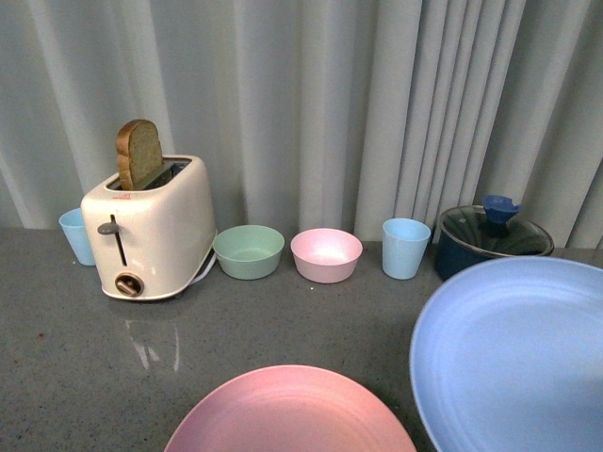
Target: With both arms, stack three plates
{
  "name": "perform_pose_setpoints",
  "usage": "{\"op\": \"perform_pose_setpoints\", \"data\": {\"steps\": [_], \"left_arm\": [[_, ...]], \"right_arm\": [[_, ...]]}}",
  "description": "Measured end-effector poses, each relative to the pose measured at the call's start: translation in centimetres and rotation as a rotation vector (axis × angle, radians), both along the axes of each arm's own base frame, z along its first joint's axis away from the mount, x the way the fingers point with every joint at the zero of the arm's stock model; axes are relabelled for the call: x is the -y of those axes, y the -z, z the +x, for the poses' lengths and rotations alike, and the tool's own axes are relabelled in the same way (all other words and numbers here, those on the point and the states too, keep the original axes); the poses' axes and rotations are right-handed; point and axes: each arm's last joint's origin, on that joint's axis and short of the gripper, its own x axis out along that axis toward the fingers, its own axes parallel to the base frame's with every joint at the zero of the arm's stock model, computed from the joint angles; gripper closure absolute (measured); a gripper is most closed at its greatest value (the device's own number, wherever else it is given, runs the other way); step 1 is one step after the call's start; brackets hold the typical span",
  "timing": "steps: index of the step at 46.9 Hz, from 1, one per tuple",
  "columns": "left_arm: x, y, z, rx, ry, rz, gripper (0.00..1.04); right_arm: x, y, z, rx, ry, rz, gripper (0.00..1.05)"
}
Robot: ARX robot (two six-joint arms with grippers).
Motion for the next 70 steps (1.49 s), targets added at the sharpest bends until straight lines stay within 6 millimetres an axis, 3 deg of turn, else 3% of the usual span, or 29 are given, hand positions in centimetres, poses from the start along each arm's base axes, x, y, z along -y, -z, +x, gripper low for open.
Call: {"op": "perform_pose_setpoints", "data": {"steps": [7,18,31,54,70], "left_arm": [[0.0,0.0,0.0,0.000,0.000,0.000,0.07],[0.0,0.0,0.0,0.000,0.000,0.000,0.07],[0.0,0.0,0.0,0.000,0.000,0.000,0.07],[0.0,0.0,0.0,0.000,0.000,0.000,0.07],[0.0,0.0,0.0,0.000,0.000,0.000,0.07]], "right_arm": [[-3.8,-0.8,1.3,0.022,-0.075,0.015,1.01],[-11.7,0.4,5.0,-0.020,-0.207,0.051,1.01],[-16.1,3.3,6.7,-0.118,-0.284,0.060,1.01],[-17.0,5.6,6.7,-0.183,-0.319,0.053,1.01],[-16.9,5.6,6.4,-0.198,-0.296,0.039,0.46]]}}
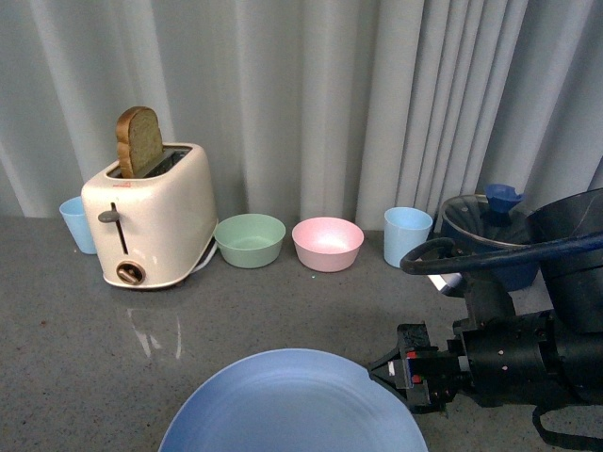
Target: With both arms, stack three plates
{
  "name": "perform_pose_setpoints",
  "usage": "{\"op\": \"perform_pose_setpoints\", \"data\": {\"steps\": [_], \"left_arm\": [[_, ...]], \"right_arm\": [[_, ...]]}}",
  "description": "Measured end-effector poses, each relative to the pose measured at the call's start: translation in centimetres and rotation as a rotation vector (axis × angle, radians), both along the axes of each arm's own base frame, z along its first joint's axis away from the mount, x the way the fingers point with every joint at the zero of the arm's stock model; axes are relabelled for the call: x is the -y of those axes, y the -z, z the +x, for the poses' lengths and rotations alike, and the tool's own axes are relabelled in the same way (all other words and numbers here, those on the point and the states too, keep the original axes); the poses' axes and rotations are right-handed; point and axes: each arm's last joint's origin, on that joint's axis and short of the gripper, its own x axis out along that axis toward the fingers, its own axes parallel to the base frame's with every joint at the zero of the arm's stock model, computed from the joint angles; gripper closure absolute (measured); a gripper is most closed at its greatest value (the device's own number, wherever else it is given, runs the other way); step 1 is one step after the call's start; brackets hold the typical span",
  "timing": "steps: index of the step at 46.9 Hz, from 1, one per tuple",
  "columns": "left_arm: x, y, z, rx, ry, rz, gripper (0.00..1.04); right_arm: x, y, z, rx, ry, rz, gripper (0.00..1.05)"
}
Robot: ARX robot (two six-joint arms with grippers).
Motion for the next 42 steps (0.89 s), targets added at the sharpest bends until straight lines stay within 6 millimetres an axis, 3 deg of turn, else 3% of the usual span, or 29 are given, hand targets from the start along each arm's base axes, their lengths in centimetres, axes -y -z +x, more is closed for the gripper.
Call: {"op": "perform_pose_setpoints", "data": {"steps": [10,12,17,20,28,31,34,37,42], "left_arm": [[0.0,0.0,0.0,0.000,0.000,0.000,0.07],[0.0,0.0,0.0,0.000,0.000,0.000,0.07],[0.0,0.0,0.0,0.000,0.000,0.000,0.07],[0.0,0.0,0.0,0.000,0.000,0.000,0.07],[0.0,0.0,0.0,0.000,0.000,0.000,0.07],[0.0,0.0,0.0,0.000,0.000,0.000,0.07],[0.0,0.0,0.0,0.000,0.000,0.000,0.07],[0.0,0.0,0.0,0.000,0.000,0.000,0.07],[0.0,0.0,0.0,0.000,-0.001,0.000,0.07]], "right_arm": [[0.7,-0.7,0.2,0.024,0.040,-0.017,0.06],[0.7,-0.7,0.1,0.024,0.040,-0.017,0.07],[0.8,0.8,-0.8,0.276,0.203,-0.175,0.25],[2.1,1.0,-2.9,0.440,0.356,-0.252,0.40],[4.9,-2.9,-6.1,0.741,0.576,-0.227,0.72],[5.2,-3.4,-6.7,0.768,0.590,-0.217,0.81],[5.3,-3.5,-7.1,0.771,0.592,-0.216,0.97],[5.5,-3.6,-7.7,0.769,0.580,-0.216,1.02],[6.9,-4.6,-11.1,0.773,0.565,-0.219,1.02]]}}
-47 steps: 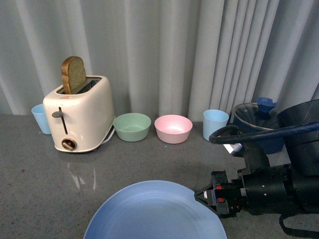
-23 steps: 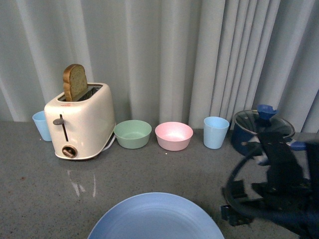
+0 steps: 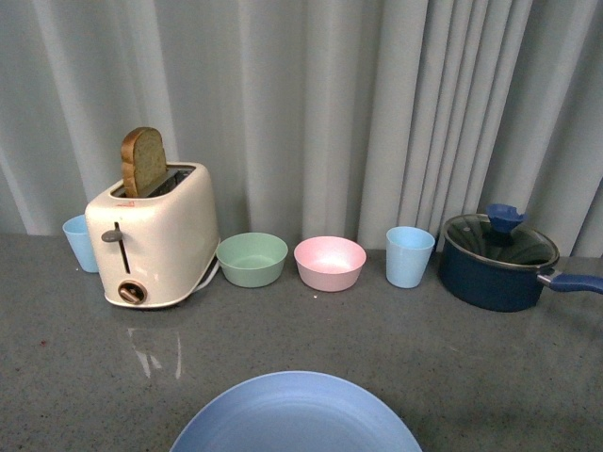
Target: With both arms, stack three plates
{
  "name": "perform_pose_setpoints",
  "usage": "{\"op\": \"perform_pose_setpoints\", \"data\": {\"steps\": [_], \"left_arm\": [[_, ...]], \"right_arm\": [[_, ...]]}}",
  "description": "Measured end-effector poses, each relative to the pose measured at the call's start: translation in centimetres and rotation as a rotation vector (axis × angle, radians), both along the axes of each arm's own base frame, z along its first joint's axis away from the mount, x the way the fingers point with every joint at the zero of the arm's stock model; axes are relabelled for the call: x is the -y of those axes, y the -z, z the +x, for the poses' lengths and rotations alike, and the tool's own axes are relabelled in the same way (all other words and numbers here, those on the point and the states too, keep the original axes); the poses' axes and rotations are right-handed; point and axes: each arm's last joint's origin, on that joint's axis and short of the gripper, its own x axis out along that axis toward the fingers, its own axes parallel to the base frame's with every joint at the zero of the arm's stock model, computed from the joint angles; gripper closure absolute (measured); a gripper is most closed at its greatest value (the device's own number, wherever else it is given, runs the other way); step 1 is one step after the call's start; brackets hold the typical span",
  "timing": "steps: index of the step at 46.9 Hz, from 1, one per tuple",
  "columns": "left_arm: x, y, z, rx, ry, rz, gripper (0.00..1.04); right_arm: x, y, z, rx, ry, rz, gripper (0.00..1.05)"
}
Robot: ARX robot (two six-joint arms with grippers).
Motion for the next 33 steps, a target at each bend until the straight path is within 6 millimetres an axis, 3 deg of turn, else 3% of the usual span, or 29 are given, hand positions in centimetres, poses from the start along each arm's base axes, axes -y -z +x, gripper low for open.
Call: {"op": "perform_pose_setpoints", "data": {"steps": [2,7,15,33], "left_arm": [[0.0,0.0,0.0,-0.003,-0.001,0.000,0.07],[0.0,0.0,0.0,0.000,0.002,0.000,0.07],[0.0,0.0,0.0,0.000,0.000,0.000,0.07],[0.0,0.0,0.0,0.000,0.001,0.000,0.07]], "right_arm": [[0.6,-1.1,-1.6,0.042,0.021,0.004,1.02],[1.2,-1.9,-3.5,0.058,0.022,0.006,1.02],[2.4,-2.5,-5.4,0.062,0.017,0.008,1.02],[2.4,-4.0,-8.5,0.075,0.020,0.008,1.02]]}}
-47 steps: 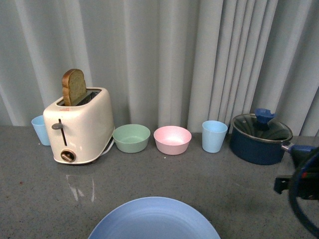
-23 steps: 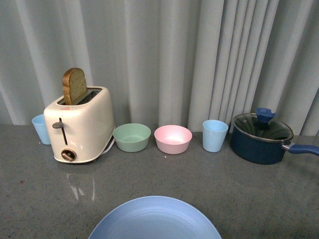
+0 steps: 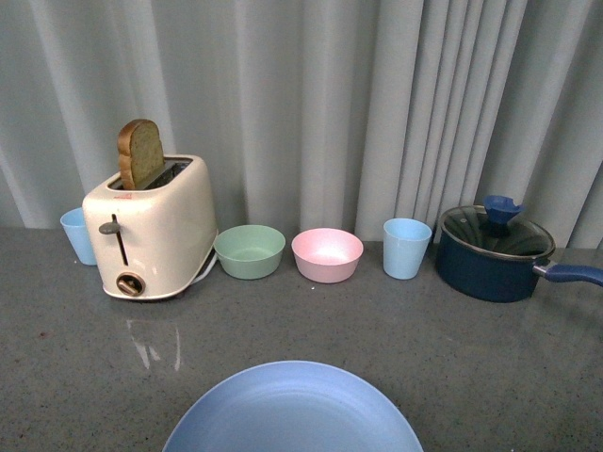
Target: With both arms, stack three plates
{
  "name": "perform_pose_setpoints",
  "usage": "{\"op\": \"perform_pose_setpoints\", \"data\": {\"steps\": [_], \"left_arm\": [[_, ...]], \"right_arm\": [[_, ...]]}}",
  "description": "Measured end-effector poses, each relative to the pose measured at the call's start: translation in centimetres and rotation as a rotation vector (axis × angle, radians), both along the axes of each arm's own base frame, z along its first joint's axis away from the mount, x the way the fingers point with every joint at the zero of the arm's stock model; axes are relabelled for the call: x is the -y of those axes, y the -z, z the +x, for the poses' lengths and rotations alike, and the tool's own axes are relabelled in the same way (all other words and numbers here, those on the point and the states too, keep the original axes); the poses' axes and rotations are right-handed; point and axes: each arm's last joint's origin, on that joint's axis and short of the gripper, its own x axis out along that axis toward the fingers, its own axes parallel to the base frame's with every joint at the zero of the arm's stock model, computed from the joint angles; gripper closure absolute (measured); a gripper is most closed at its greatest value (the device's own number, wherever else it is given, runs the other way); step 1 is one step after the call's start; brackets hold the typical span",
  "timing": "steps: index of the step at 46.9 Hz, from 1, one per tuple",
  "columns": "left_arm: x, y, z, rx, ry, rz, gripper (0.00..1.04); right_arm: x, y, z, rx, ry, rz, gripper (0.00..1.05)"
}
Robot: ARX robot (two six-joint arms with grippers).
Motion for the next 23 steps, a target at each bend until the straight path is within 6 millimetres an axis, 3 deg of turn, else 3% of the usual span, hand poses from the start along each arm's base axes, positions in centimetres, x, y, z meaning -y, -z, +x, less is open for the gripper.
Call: {"op": "perform_pose_setpoints", "data": {"steps": [23], "left_arm": [[0.0,0.0,0.0,0.000,0.000,0.000,0.07]], "right_arm": [[0.0,-0.5,-1.8,0.018,-0.001,0.000,1.02]]}}
